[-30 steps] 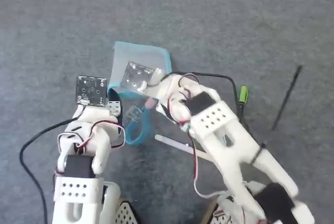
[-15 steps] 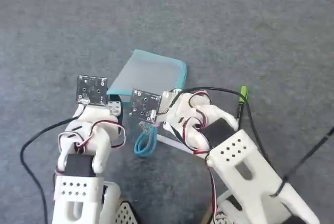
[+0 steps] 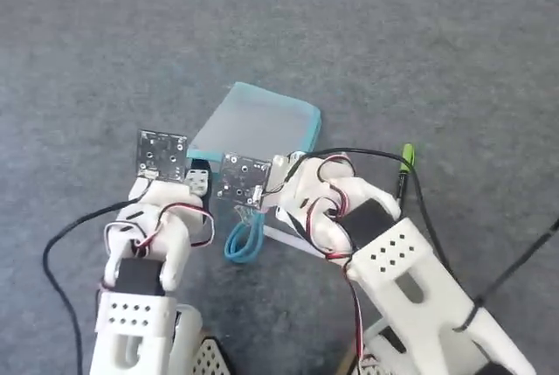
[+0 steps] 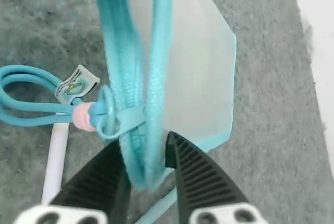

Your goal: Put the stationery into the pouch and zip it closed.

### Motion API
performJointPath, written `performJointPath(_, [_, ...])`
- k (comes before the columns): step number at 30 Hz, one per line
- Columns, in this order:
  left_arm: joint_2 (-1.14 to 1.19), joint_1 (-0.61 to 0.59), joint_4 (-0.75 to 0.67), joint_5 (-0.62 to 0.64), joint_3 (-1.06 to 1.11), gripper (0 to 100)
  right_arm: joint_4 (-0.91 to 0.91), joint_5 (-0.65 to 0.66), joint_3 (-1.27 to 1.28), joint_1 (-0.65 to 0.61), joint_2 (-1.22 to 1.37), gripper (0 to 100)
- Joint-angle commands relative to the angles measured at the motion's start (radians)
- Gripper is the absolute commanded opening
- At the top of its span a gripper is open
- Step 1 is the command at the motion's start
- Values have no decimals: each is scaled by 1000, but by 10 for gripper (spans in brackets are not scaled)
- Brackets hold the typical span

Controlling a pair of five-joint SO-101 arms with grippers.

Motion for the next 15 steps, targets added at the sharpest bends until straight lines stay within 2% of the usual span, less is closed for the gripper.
performJointPath(1, [28, 64, -26, -15, 1, 11, 5, -3, -11, -33, -50, 8])
performJointPath(5, [28, 11, -29, 31, -4, 11, 42, -115, -17, -28, -53, 12])
performJointPath(10, [20, -49, -29, 64, -7, 11, 134, -172, -43, -18, -51, 18])
performJointPath(15, [21, -57, -25, 97, -21, 11, 252, -282, -92, 62, -48, 130])
